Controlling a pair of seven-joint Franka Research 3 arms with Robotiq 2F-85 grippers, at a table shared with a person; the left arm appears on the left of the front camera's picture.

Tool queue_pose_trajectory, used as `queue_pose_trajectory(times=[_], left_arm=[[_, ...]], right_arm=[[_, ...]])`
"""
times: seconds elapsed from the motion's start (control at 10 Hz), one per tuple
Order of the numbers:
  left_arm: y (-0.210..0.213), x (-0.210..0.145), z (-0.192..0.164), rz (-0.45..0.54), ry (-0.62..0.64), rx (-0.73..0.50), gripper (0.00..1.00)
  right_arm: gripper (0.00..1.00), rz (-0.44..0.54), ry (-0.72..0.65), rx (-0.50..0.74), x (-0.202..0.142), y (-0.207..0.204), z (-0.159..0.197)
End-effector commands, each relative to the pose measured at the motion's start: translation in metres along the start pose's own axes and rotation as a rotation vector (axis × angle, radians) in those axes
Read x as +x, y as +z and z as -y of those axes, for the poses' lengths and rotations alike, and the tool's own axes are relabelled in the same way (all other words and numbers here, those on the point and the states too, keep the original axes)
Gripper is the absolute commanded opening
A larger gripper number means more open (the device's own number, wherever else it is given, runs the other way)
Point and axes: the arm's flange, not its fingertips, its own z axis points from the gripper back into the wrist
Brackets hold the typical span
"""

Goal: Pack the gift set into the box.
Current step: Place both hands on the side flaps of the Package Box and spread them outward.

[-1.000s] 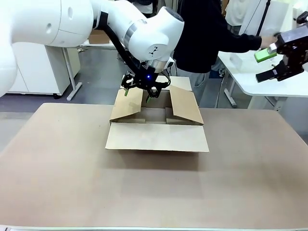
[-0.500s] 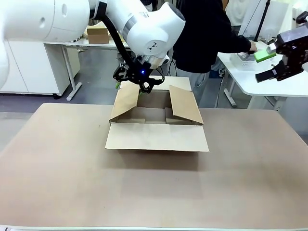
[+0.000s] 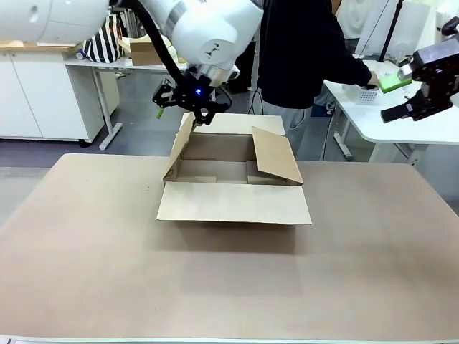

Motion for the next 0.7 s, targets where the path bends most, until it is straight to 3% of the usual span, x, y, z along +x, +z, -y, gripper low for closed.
queue_pose_trajectory(times=[0.0, 0.6], left_arm=[[-0.015, -0.011, -0.028, -0.032, 0.03, -0.078, 1.0], [-0.064, -0.012, -0.089, -0.17, 0.1, -0.297, 1.0]], right_arm=[[1.0, 0.009, 0.026, 0.02, 0.002, -0.001, 0.0], [1.0, 0.009, 0.026, 0.02, 0.002, -0.001, 0.0]])
